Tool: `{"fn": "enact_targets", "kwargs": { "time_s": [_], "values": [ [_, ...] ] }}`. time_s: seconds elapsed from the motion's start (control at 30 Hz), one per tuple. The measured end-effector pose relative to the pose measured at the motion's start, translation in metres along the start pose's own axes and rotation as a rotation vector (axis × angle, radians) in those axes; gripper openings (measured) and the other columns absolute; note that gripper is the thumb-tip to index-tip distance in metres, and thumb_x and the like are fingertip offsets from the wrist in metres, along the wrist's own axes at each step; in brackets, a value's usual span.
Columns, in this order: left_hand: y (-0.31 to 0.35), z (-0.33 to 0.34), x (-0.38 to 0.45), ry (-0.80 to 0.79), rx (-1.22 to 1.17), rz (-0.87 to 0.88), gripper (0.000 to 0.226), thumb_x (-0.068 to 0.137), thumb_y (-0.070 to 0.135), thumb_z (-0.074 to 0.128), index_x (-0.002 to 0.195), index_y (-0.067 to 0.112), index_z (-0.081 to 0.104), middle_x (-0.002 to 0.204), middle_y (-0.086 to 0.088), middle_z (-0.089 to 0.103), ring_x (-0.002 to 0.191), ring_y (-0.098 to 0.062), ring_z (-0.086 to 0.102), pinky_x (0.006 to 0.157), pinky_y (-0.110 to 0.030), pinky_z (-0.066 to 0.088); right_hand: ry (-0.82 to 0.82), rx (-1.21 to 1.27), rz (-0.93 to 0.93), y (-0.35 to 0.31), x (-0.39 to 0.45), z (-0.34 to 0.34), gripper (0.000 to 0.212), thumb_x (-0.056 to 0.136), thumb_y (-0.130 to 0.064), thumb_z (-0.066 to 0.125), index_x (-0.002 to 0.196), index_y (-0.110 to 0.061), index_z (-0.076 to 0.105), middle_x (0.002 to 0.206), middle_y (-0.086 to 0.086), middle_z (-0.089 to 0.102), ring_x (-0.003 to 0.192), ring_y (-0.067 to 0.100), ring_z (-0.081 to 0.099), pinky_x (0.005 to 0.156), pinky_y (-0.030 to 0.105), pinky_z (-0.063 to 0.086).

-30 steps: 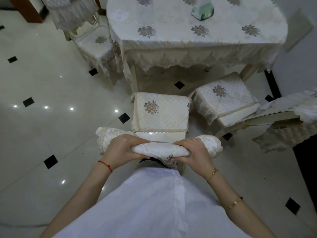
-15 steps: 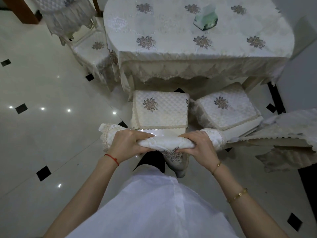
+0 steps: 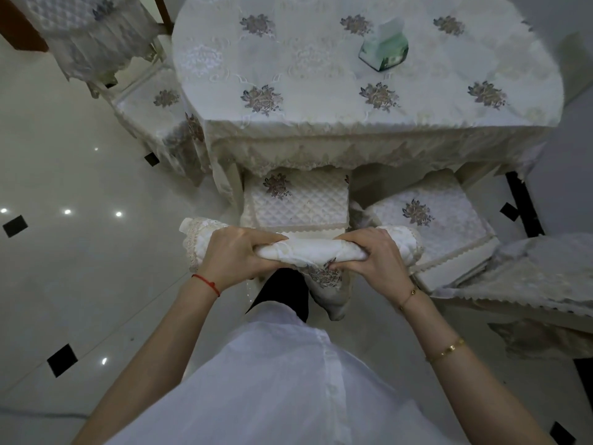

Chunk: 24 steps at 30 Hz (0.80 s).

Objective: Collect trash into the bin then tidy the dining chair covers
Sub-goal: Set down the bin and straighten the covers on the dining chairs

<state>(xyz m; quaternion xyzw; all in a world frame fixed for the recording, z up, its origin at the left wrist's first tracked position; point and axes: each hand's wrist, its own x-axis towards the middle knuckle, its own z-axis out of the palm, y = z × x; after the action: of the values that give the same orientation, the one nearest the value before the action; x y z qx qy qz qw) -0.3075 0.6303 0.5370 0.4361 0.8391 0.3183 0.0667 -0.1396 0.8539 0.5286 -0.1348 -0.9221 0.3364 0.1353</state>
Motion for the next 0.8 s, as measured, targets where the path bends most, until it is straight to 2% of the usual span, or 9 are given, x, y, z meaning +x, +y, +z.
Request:
{"fn": "enact_targets", "kwargs": {
  "time_s": [0.1,0.17,0.23,0.33,0.4,0.47,0.63,0.8],
  "values": [
    [-0.009,-0.002,0.026,0.000,-0.008,0.022,0.050,0.059,0.068,0.078,0.100,0.041,0.074,0.088,0.016,0.074,0.078,-0.001,0.069,0.064,-0.026,0.054,0.027,-0.003,-0.032,0.008,0.026,-0.001,0.055,0.059,-0.057,0.077,0.098,-0.018,0.073,0.096,-0.010,0.070,0.091,-0.003,0.052,0.087,0.009,0.031],
    [-0.014,-0.004,0.042,-0.005,-0.016,0.033,0.051,0.060,0.070,0.074,0.102,0.041,0.073,0.091,0.017,0.074,0.080,-0.001,0.069,0.065,-0.028,0.055,0.037,0.003,-0.038,0.013,0.044,-0.002,0.057,0.058,-0.056,0.077,0.097,-0.015,0.073,0.095,-0.007,0.071,0.090,-0.003,0.052,0.087,0.007,0.030],
    [-0.022,-0.004,0.056,-0.011,-0.050,0.027,0.052,0.061,0.072,0.071,0.104,0.041,0.072,0.095,0.018,0.074,0.082,0.001,0.068,0.067,-0.029,0.055,0.043,0.004,-0.034,0.017,0.059,0.000,0.058,0.059,-0.060,0.074,0.098,-0.017,0.073,0.095,-0.008,0.071,0.089,-0.002,0.053,0.087,0.008,0.029],
    [-0.037,-0.006,0.075,-0.024,-0.143,-0.006,0.053,0.061,0.069,0.073,0.106,0.040,0.073,0.099,0.019,0.073,0.087,0.003,0.067,0.072,-0.031,0.056,0.026,0.012,-0.040,0.026,0.083,0.004,0.055,0.063,-0.061,0.071,0.100,-0.020,0.072,0.095,-0.011,0.070,0.088,-0.009,0.047,0.086,0.010,0.029],
    [-0.039,-0.007,0.077,-0.022,-0.148,0.017,0.053,0.060,0.067,0.076,0.105,0.040,0.073,0.100,0.022,0.071,0.088,0.006,0.065,0.074,-0.027,0.054,0.031,-0.002,-0.071,0.025,0.085,0.008,0.053,0.065,-0.060,0.072,0.100,-0.020,0.071,0.096,-0.013,0.069,0.090,-0.012,0.046,0.086,0.011,0.029],
    [-0.050,-0.018,0.101,-0.022,-0.164,-0.043,0.053,0.059,0.068,0.074,0.104,0.039,0.073,0.101,0.026,0.067,0.090,0.008,0.062,0.077,-0.020,0.051,-0.011,0.031,-0.040,0.029,0.115,0.006,0.051,0.067,-0.058,0.073,0.101,-0.021,0.071,0.098,-0.014,0.068,0.092,-0.013,0.046,0.086,0.011,0.029],
    [-0.050,-0.016,0.113,-0.072,-0.192,-0.034,0.047,0.062,0.066,0.071,0.102,0.041,0.073,0.097,0.020,0.072,0.088,0.004,0.065,0.076,-0.026,0.053,-0.037,0.042,-0.018,0.029,0.123,0.003,0.051,0.066,-0.058,0.072,0.101,-0.021,0.071,0.096,-0.013,0.069,0.089,-0.001,0.051,0.083,0.019,0.034],
    [-0.053,-0.021,0.135,-0.093,-0.195,-0.080,0.047,0.062,0.063,0.070,0.102,0.037,0.074,0.097,0.016,0.074,0.089,0.004,0.064,0.077,-0.023,0.053,-0.086,0.054,0.032,0.028,0.147,-0.007,0.053,0.064,-0.059,0.072,0.102,-0.021,0.072,0.097,-0.011,0.070,0.090,0.005,0.056,0.082,0.031,0.041]
  ]
}}
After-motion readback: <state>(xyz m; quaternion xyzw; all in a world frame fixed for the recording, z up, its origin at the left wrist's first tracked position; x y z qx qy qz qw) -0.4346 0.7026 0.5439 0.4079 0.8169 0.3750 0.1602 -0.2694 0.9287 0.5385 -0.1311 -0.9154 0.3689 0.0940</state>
